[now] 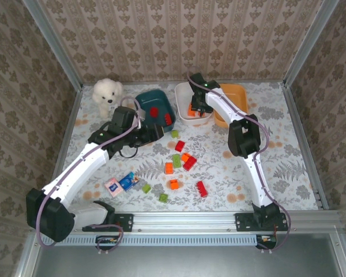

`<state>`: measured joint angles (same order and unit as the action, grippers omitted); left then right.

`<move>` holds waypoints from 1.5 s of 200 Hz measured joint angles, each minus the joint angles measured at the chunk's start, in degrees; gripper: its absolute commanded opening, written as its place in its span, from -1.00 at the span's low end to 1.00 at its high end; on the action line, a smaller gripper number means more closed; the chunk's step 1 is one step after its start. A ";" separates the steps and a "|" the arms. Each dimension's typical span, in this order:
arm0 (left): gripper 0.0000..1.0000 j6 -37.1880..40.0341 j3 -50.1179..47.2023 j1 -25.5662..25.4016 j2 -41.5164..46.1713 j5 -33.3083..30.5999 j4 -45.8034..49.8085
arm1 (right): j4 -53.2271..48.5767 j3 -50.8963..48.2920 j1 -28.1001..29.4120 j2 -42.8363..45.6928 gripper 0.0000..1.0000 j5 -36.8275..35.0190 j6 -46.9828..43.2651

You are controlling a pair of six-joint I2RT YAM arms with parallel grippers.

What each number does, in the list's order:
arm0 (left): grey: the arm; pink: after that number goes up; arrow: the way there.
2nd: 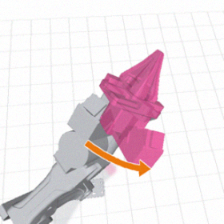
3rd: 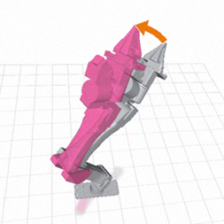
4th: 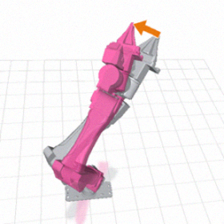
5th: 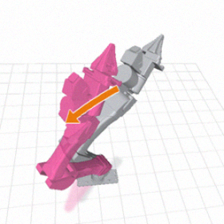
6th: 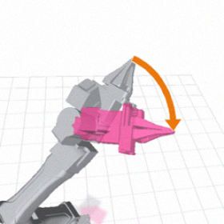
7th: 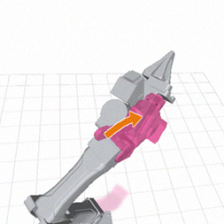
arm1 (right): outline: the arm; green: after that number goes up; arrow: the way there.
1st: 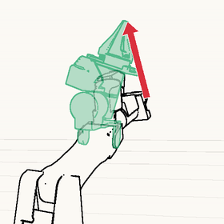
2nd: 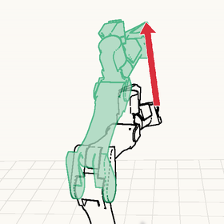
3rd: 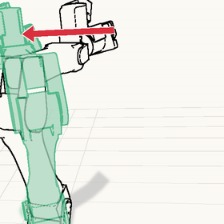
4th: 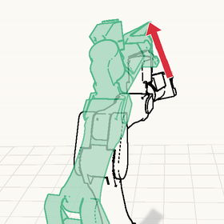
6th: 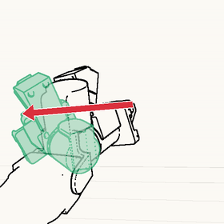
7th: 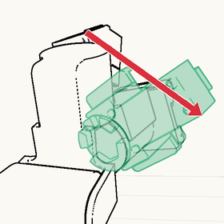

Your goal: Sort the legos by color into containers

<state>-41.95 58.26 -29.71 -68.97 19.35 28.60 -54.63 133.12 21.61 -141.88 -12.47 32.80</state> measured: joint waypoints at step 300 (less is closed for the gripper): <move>0.50 -17.62 23.43 -32.41 -40.76 4.98 16.96 | -0.90 -80.63 16.70 111.86 0.61 13.14 3.76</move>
<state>-59.57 81.69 -62.13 -109.73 24.34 45.56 -55.53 52.49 38.30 -30.02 0.67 36.56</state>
